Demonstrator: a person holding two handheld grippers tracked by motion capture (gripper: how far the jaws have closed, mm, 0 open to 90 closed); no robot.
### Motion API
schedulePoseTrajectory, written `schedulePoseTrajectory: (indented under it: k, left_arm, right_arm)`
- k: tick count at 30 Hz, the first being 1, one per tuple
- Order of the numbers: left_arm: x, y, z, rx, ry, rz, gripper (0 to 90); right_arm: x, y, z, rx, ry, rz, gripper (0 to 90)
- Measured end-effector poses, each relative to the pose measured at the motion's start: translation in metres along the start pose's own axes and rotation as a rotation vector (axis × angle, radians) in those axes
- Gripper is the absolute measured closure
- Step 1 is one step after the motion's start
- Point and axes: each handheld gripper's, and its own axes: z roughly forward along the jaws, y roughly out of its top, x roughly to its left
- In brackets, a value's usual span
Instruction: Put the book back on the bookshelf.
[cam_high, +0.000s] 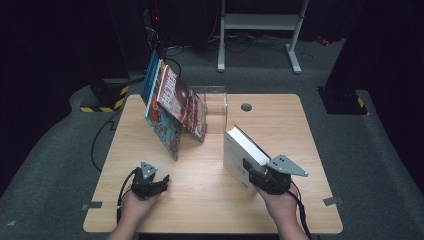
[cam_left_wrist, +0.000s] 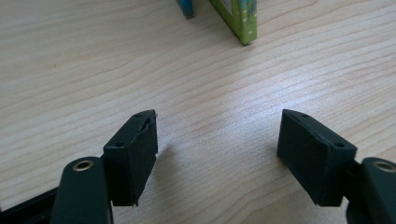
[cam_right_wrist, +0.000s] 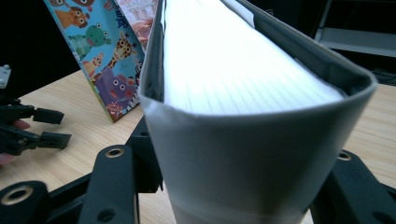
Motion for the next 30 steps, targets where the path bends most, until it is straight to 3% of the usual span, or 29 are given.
schedulePoseTrajectory:
  k: [5, 6, 9, 30]
  left_arm:
    - [0.004, 0.0, 0.001, 0.009, -0.019, -0.044, 26.0]
    - [0.004, 0.0, 0.002, 0.009, -0.02, -0.044, 25.8]
    - [0.004, 0.0, 0.001, 0.008, -0.017, -0.046, 25.9]
    - [0.005, 0.0, 0.002, 0.01, -0.033, -0.049, 26.0]
  right_arm:
    - [0.002, 0.001, -0.001, 0.01, -0.008, -0.01, 49.8]
    - [0.006, 0.0, -0.001, 0.004, -0.027, -0.035, 52.2]
    - [0.01, 0.001, -0.001, 0.009, -0.037, -0.041, 53.1]
    - [0.02, 0.007, 0.004, 0.016, -0.097, -0.025, 54.4]
